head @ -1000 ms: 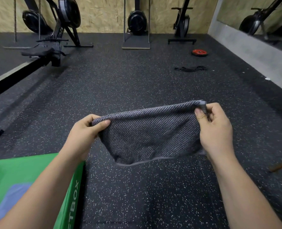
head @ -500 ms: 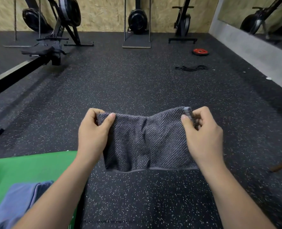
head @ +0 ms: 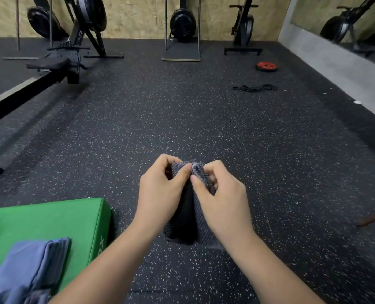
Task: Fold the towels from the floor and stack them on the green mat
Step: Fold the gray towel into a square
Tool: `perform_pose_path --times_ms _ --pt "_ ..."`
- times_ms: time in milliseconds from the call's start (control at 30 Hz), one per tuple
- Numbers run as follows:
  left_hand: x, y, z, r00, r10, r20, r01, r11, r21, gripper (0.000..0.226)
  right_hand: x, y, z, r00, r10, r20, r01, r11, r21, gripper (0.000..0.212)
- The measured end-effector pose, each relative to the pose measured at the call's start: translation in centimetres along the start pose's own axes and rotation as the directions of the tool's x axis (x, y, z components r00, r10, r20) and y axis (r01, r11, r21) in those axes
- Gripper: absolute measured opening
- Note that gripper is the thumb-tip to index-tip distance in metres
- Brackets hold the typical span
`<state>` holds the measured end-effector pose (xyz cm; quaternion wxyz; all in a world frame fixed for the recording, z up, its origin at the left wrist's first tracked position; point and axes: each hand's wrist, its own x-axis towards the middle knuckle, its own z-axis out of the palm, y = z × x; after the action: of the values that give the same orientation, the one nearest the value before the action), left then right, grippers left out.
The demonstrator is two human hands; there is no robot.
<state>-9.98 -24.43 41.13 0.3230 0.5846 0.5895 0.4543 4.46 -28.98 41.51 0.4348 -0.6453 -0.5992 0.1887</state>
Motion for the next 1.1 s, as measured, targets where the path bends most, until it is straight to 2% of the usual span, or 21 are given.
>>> perform_pose_path --times_ms 67,167,300,433,533,600,667,733,967,1033,1100 --pt "-0.2 0.3 0.2 1.000 -0.029 -0.005 0.029 0.999 -0.037 0.012 -0.1 0.0 0.3 1.000 -0.009 0.002 0.009 1.000 0.009 0.018" --pt "-0.5 0.7 0.2 0.999 -0.049 0.015 0.051 0.992 -0.116 0.021 -0.1 -0.2 0.3 0.998 -0.053 0.023 0.051 0.996 0.068 0.007" --pt "-0.2 0.7 -0.6 0.991 -0.030 0.134 0.051 0.986 -0.160 0.031 -0.1 -0.5 -0.5 0.991 -0.075 0.114 0.048 0.973 0.225 0.027" --pt "1.1 0.3 -1.9 0.979 0.008 0.205 0.042 0.970 -0.238 0.024 0.4 -0.1 -1.2 0.985 -0.055 0.161 0.003 0.951 0.308 0.033" --pt "1.9 -0.1 -3.3 0.969 0.050 0.242 0.016 0.965 -0.262 0.024 1.1 0.4 -2.3 0.996 -0.073 0.060 0.061 0.982 0.176 0.020" --pt "2.4 -0.3 -4.2 0.954 0.057 0.295 0.044 0.944 -0.326 0.024 1.7 0.6 -3.2 0.994 -0.105 0.028 0.105 0.994 0.018 0.033" --pt "2.7 -0.4 -5.1 0.929 0.068 0.364 0.073 0.930 -0.361 0.025 2.3 0.8 -4.1 0.988 -0.086 0.129 0.098 0.991 -0.090 0.060" --pt "2.9 -0.5 -5.9 0.909 0.084 0.409 0.076 0.930 -0.359 0.025 2.7 1.2 -4.6 0.964 -0.037 0.264 0.079 0.986 -0.148 0.068" --pt "3.2 -0.9 -7.0 0.893 0.094 0.440 0.137 0.875 -0.465 0.025 3.0 2.1 -4.7 0.894 -0.068 0.444 0.114 0.990 -0.077 0.035" --pt "3.4 -1.1 -7.3 0.891 0.093 0.445 0.142 0.873 -0.467 0.025 3.0 2.1 -4.6 0.888 -0.098 0.449 0.141 0.988 -0.062 0.030" --pt "3.8 -1.5 -7.5 0.902 0.077 0.425 0.146 0.872 -0.467 0.024 2.9 1.8 -4.7 0.901 -0.090 0.425 0.105 0.994 -0.012 0.027"
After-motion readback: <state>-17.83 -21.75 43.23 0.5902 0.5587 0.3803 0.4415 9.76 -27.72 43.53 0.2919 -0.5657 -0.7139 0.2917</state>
